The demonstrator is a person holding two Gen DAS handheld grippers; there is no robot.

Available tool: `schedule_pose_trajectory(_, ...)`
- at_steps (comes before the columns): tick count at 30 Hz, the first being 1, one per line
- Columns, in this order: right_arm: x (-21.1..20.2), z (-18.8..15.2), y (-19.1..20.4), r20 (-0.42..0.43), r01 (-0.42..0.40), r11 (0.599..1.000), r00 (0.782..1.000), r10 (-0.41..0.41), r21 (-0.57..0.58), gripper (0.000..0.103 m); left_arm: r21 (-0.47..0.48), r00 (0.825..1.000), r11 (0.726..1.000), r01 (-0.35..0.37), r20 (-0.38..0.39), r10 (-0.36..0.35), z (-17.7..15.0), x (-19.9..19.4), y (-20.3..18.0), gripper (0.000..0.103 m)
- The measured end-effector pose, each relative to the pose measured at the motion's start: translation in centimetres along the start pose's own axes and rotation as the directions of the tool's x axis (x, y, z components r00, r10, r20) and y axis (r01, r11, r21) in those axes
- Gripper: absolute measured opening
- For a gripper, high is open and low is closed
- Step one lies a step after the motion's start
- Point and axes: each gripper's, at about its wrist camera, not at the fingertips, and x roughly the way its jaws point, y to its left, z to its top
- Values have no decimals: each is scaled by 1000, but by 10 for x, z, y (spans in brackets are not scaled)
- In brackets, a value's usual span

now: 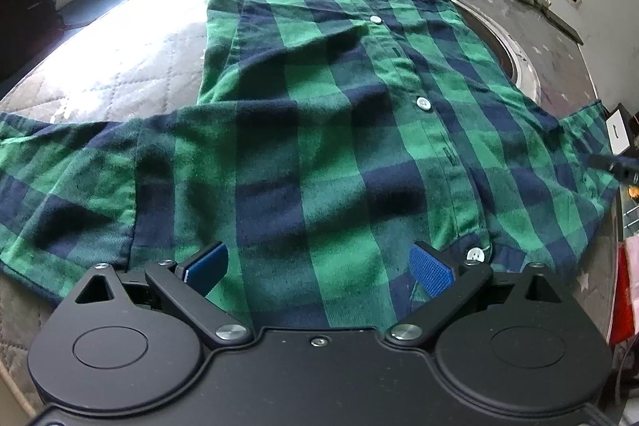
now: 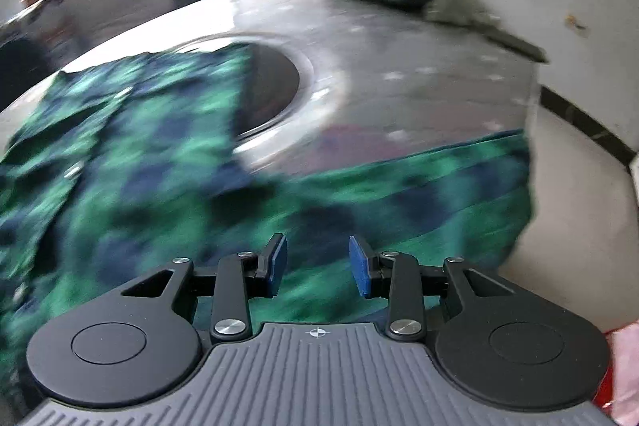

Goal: Fold clothes

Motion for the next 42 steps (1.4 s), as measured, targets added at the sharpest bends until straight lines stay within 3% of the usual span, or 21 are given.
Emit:
schedule_pose_trajectory(5,-1,-8,23,-42,-32,999,999,31,-20,36,-16,1000,1000,-5,-10,5,-3,-4,-1,99)
schedule_pose_trajectory(10,-31,-8,44,40,-32,998,999,34,-46,37,-29,1000,999,-29,-2,29,-3,-17,-4,103)
schedule_pose_trajectory(12,-43,-8,53,61,-41,999,997,43,-35,49,-41,999,999,-33,16,34,-3,-24,-5,103)
schedule_pose_trajectory(16,-65,-10,70,107,-39,999,993,42,-29,58,-69,998,996,-51,26,53,-5,-36,-12,103)
schedule_pose_trajectory(21,-89,-7,83,180,-59,998,982,56,8,77,-56,997,996,-70,40,72,-6,-48,-22,103)
schedule_pose_trajectory(26,-98,-1,84,172,-158,986,974,146,61,78,-29,990,995,-98,95,100,-5,-65,-38,103)
schedule_pose_trajectory(29,-108,-2,89,210,-156,986,968,139,66,79,-6,981,993,-115,158,115,-5,-79,-48,103)
schedule_pose_trajectory(31,-112,-1,91,214,-158,986,966,144,49,81,12,979,998,-68,195,64,-3,-90,-53,103)
schedule_pose_trajectory(35,-116,2,98,199,-158,987,968,151,17,81,-40,989,999,4,148,2,2,-90,-51,103)
schedule_pose_trajectory(42,-114,-4,100,144,-136,989,981,127,51,80,22,994,998,-62,96,60,0,-83,-64,103)
